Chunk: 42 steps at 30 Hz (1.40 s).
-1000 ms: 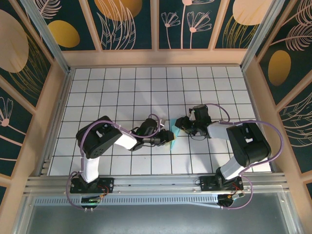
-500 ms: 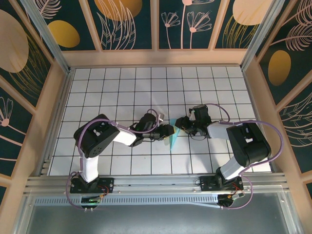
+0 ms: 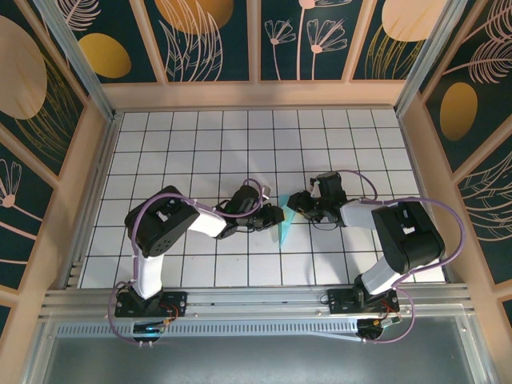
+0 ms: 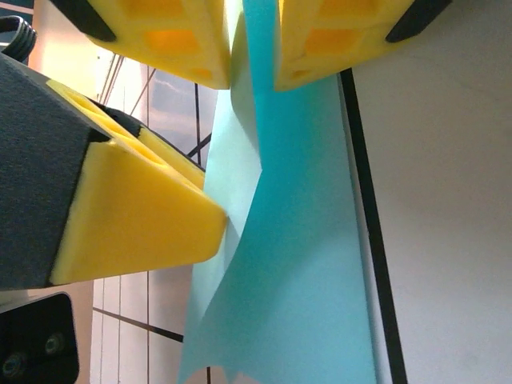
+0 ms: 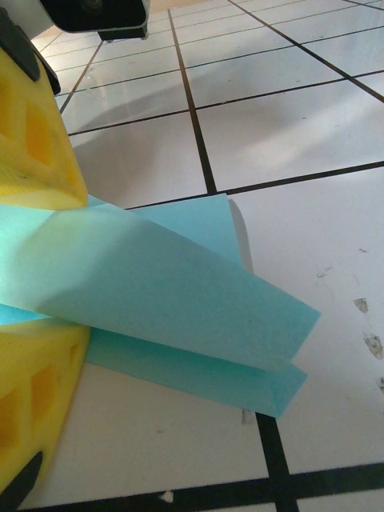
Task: Fold a paper plane with a square sheet of paper (fold left side to right side)
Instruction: Fold the wing for the fifth time at the center of the table.
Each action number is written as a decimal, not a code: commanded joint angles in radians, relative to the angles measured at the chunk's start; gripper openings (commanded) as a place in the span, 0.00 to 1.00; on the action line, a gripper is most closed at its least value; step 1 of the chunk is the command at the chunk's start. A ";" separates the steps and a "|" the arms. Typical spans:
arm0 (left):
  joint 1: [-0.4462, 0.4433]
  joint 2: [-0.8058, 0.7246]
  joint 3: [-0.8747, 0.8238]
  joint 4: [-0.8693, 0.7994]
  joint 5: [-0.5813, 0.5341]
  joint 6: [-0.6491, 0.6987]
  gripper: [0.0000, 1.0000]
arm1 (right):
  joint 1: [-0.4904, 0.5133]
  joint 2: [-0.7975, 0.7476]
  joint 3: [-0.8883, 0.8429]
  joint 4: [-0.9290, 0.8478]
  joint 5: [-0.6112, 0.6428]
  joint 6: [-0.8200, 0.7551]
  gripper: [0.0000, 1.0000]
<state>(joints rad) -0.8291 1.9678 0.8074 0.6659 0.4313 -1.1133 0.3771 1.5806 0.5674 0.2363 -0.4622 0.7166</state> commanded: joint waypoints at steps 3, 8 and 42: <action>0.005 0.031 0.024 -0.031 -0.019 0.024 0.16 | 0.017 0.034 -0.004 -0.044 0.048 -0.014 0.40; 0.006 0.041 0.019 -0.040 -0.032 0.026 0.12 | 0.019 0.026 -0.001 -0.051 0.048 -0.016 0.40; 0.004 0.067 -0.020 -0.092 -0.082 0.040 0.02 | 0.009 -0.113 0.028 -0.174 0.082 -0.031 0.40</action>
<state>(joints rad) -0.8295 1.9869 0.8116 0.6510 0.4072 -1.0996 0.3862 1.5127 0.5678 0.1390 -0.4290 0.7124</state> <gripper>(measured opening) 0.044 0.400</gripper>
